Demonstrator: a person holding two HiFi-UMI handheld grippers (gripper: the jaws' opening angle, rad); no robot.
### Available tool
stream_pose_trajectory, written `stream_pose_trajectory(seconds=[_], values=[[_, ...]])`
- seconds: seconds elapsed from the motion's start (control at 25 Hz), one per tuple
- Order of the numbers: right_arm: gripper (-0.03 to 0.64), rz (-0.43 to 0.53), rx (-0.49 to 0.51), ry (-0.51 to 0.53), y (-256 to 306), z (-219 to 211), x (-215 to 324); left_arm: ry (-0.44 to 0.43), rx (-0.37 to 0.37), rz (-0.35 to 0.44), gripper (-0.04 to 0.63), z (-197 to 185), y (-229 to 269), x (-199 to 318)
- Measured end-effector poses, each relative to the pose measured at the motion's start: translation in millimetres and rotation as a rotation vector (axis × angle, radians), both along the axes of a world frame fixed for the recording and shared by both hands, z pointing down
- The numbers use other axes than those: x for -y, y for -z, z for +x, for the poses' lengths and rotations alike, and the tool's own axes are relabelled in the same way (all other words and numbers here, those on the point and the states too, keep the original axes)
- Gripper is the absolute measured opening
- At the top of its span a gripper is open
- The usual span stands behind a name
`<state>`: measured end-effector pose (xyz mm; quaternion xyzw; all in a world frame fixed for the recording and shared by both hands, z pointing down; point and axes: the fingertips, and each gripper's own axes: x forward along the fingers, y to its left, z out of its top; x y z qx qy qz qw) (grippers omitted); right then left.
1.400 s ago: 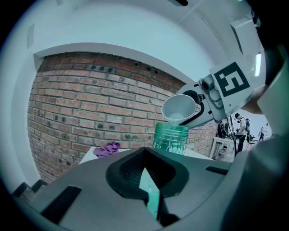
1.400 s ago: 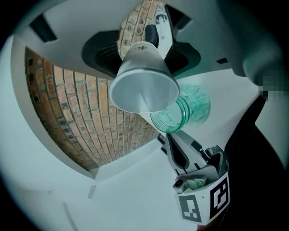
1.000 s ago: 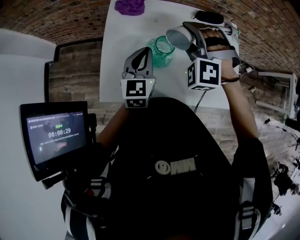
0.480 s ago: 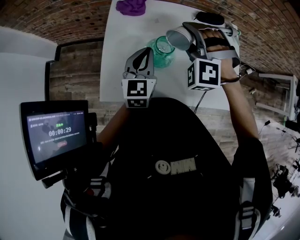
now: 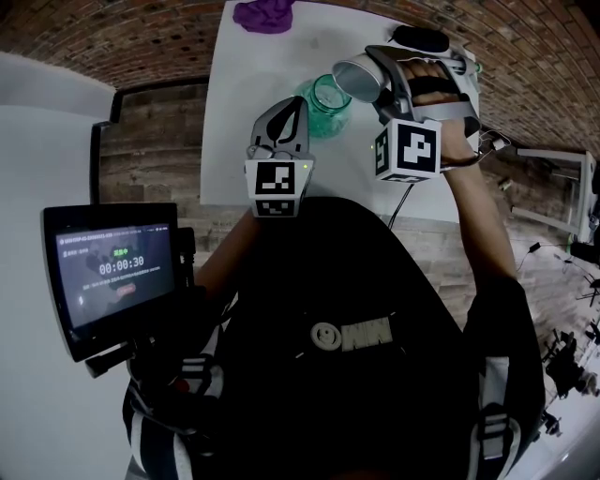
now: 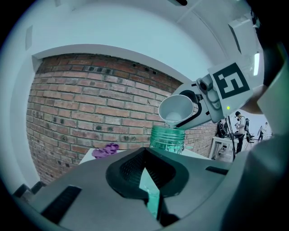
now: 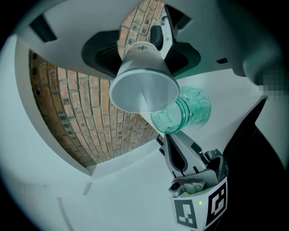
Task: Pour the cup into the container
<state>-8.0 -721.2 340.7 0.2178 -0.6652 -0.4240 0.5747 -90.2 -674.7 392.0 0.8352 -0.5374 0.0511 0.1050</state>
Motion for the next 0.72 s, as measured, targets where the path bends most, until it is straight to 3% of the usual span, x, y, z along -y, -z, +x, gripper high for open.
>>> stream_pose_trajectory(seconds=[0.72], values=[[0.278, 0.015, -0.019, 0.004, 1.5, -0.3, 1.5, 0.002, -0.005, 0.0, 0.0, 0.2, 1.6, 0.4]])
